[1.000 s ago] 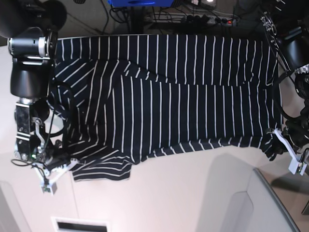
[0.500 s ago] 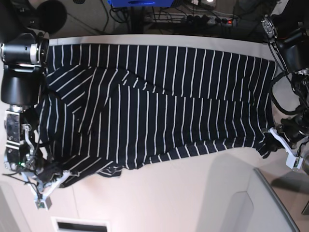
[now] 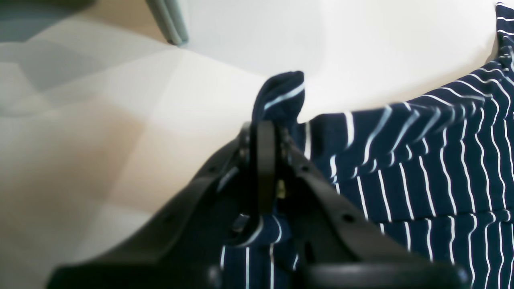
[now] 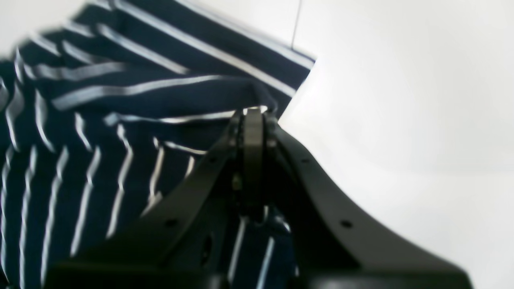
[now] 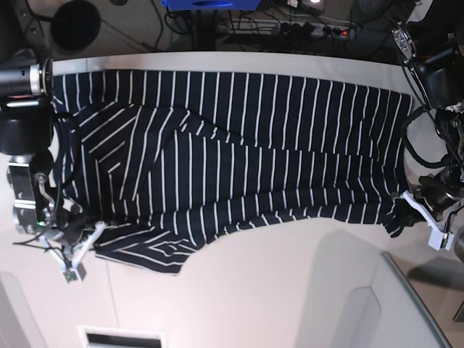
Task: Layout the t-shirt on the table in an organized manner, then fold the t-shirt properly
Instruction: 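Hold both shirt ends and pull them apart to stretch the shirt, then hold the strip ends with both grippers and adjust the right gripper's grip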
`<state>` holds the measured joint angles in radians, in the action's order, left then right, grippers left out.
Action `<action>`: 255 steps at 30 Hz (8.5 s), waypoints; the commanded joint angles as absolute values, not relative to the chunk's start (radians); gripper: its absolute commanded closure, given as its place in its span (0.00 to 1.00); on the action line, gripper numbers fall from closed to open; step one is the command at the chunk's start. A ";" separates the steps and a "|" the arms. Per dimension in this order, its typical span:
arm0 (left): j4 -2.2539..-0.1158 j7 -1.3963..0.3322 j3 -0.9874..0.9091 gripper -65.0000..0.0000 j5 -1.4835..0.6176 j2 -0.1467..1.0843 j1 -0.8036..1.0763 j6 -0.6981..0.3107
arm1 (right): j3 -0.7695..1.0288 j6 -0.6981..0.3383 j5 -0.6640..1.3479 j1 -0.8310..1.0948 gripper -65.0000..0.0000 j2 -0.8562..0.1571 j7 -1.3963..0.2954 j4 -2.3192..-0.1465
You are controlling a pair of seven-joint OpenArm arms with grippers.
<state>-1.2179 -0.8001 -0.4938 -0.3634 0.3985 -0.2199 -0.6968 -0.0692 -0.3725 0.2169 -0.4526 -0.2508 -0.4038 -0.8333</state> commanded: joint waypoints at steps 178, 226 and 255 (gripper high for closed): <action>-1.305 -0.682 -0.387 1.00 -0.133 0.410 0.005 -0.698 | 0.128 -0.285 0.223 -0.545 0.50 -0.194 -0.507 -0.685; -1.303 -0.682 -0.387 1.00 -0.130 0.410 0.007 -0.698 | -0.004 -0.277 0.222 -0.639 1.00 -0.203 -0.160 -0.288; -1.313 -0.682 -0.390 1.00 -0.127 0.417 0.018 -0.698 | 0.108 -0.278 0.228 -0.289 1.00 -0.202 -0.730 -1.227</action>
<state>-1.2953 -0.6952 -0.3851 -0.1204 0.3950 0.0307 -0.6971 0.1032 -0.2771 0.2222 -0.2523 -0.1848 -0.7612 -1.2106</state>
